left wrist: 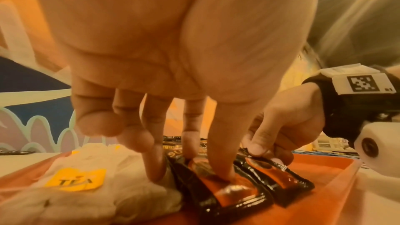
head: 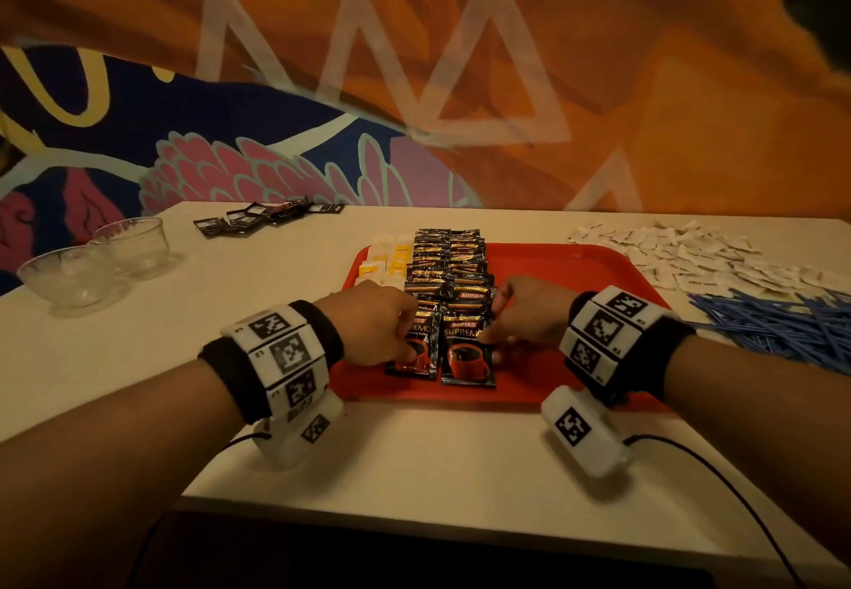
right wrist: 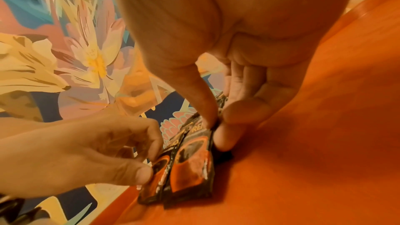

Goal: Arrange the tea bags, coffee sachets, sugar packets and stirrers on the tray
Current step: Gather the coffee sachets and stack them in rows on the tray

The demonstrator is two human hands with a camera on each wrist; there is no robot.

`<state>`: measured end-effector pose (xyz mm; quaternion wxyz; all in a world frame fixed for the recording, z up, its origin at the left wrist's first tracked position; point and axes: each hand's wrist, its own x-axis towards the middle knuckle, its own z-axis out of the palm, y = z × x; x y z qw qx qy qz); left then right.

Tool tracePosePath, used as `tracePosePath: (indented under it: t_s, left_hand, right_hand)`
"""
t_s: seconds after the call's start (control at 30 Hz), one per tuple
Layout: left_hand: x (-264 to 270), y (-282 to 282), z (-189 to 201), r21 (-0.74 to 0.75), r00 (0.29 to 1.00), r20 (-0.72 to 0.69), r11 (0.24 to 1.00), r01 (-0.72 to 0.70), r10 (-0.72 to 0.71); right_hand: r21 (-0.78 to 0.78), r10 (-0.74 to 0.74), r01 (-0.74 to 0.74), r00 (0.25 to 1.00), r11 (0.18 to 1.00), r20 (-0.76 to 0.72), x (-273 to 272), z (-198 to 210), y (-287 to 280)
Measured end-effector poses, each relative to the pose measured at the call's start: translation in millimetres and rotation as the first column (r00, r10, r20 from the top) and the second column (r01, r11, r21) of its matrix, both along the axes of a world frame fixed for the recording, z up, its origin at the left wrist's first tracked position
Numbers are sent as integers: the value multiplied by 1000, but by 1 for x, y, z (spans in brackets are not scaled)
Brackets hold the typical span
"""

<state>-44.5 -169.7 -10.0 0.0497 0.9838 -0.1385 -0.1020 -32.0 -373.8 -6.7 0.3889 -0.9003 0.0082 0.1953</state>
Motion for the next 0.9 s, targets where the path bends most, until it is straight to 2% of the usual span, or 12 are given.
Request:
tracePosePath:
  t_s: [0.5,0.9]
  left_hand:
    - [4,-3,-2,-15,999,-32,1000,-7,6]
    - [8,5,6,-42,999,-3,998,-51,51]
  right_hand:
    - [-81,-15,20,997,996,72,-8,4,1]
    - [-74,-21,28,996,997,89,-2,13,-3]
